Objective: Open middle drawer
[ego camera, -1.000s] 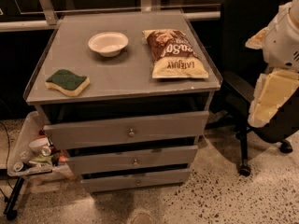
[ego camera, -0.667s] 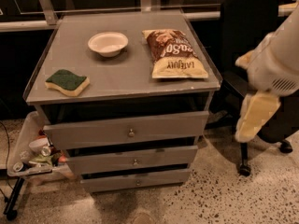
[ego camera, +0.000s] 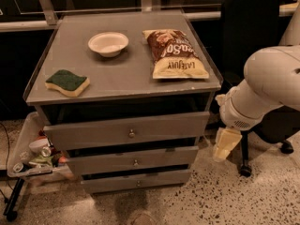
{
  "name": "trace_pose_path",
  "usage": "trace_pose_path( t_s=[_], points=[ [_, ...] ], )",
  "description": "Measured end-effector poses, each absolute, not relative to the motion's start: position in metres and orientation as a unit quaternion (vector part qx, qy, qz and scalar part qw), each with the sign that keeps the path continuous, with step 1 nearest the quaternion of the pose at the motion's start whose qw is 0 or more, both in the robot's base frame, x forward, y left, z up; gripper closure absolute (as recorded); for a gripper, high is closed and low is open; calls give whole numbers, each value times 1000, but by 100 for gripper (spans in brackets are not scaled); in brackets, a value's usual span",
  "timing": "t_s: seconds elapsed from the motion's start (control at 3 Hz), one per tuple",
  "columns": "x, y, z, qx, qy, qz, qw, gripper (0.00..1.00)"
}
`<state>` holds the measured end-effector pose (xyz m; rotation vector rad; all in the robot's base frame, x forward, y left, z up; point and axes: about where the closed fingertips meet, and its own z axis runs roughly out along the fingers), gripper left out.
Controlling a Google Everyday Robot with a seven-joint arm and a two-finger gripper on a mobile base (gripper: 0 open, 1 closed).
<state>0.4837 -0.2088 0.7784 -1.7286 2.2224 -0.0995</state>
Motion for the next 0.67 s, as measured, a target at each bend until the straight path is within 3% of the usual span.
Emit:
trace_pose_path(
  t_s=[0.67],
  points=[
    [466, -191, 740, -604, 781, 5, 157, 0]
  ],
)
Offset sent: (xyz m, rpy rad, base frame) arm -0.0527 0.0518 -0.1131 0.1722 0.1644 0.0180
